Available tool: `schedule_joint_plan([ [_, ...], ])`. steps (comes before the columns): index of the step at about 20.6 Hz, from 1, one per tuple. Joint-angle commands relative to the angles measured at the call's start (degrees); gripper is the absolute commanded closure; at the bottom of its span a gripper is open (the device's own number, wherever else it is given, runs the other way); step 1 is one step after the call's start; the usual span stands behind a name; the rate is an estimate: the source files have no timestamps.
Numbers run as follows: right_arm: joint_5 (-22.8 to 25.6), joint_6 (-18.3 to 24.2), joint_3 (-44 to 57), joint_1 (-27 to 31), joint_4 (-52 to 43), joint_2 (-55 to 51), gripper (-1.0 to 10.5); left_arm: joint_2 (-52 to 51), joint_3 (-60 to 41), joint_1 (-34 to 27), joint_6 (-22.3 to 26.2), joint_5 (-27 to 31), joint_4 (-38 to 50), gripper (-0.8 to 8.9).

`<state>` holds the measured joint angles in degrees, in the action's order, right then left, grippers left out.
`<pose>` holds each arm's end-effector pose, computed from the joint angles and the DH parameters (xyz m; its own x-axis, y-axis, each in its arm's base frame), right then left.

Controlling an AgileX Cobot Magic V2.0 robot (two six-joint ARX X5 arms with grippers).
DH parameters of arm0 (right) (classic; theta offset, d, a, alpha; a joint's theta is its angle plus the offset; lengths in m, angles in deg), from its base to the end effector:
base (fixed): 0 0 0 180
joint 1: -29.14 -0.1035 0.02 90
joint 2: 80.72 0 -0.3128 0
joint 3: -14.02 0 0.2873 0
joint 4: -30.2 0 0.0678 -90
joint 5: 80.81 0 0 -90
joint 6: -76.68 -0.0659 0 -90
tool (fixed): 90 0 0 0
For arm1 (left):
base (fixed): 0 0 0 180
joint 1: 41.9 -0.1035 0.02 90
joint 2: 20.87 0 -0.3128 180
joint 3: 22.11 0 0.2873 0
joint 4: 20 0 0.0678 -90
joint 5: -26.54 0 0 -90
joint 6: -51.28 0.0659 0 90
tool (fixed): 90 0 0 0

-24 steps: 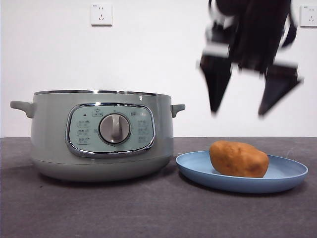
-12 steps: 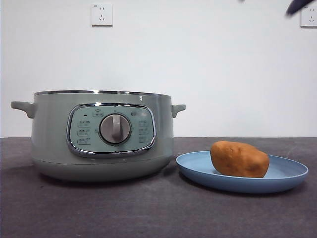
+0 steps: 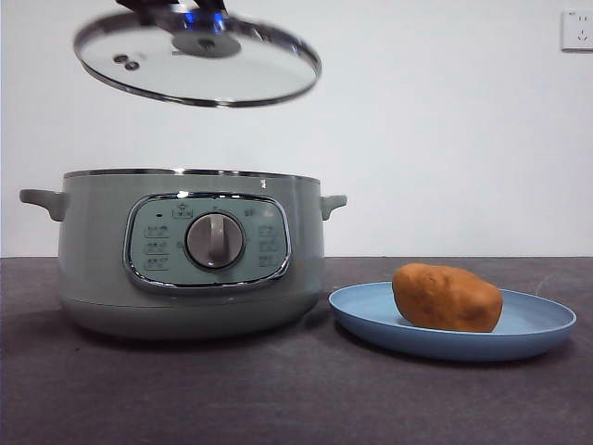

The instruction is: Take the potato out from the steamer,put the potato on the plate,close the lid

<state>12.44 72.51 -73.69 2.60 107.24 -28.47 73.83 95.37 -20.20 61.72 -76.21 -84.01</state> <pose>0.1470 0.0692 0.4288 0.6935 0.2830 -0.6626 -0.3639 0.9313 0.0169 0.3754 -0.1651 0.4394 0.5999 -0.4763 -0.6428 0.6173 0.7867 -0.0068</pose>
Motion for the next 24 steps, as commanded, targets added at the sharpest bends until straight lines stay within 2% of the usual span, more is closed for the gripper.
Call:
schedule_joint_plan([
  [1, 0.26, -0.57, 0.09, -0.02, 0.24, -0.02, 5.1, 0.22, 0.7, 1.7, -0.28, 2.27, 2.62, 8.21],
  [6, 0.37, -0.5, 0.09, -0.02, 0.22, -0.02, 5.1, 1.57, -0.37, 2.75, -0.28, 2.21, 3.1, 8.21],
  [13, 0.66, 0.5, 0.09, -0.02, 0.22, -0.02, 5.1, 1.55, -12.39, 2.56, -0.37, 2.23, 7.43, 8.21],
  [16, 3.32, 0.83, 0.09, 0.0, 0.22, -0.02, 5.1, 1.38, -16.13, 1.62, -0.35, 2.38, 7.85, 8.21],
  [21, 3.26, 1.09, 0.09, -0.02, 0.09, -0.02, 5.1, 1.38, -19.8, -0.02, -0.31, 7.48, 5.66, 8.21],
  [24, 3.26, 1.09, 0.09, -0.02, -0.22, -0.02, 5.1, 1.38, -19.8, -0.17, -0.31, 7.52, 6.93, 8.22],
])
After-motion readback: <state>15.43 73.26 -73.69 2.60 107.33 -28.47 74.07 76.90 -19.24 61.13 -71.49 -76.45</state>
